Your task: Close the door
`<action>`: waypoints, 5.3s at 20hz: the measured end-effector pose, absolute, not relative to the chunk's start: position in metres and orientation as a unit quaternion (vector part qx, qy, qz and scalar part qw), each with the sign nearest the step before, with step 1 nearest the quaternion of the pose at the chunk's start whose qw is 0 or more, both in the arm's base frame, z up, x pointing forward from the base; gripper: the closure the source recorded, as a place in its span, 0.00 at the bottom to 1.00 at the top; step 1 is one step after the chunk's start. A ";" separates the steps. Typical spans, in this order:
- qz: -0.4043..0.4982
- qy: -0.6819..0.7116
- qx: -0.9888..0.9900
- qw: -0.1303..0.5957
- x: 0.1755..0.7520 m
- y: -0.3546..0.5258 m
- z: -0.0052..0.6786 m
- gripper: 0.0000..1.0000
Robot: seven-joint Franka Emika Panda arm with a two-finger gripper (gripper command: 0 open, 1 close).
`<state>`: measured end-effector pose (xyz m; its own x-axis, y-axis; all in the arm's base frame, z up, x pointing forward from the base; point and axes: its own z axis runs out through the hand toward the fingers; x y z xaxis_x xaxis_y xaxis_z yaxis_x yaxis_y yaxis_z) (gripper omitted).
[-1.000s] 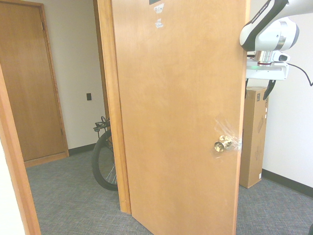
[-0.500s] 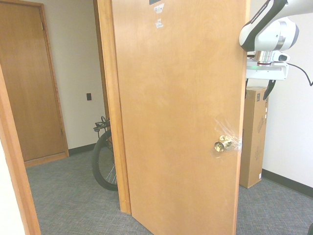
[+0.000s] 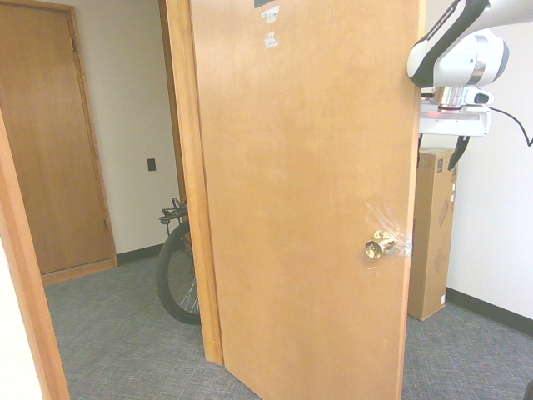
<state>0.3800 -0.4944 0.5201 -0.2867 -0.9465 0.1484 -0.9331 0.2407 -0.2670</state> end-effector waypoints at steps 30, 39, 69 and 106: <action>-0.182 0.539 -0.820 0.069 0.410 -0.024 0.579 0.00; -0.134 0.424 -0.894 0.056 0.437 -0.055 0.534 0.00; -0.224 0.379 -0.878 0.187 0.537 -0.021 0.486 1.00; -0.346 0.434 -0.739 0.382 0.733 0.205 0.471 1.00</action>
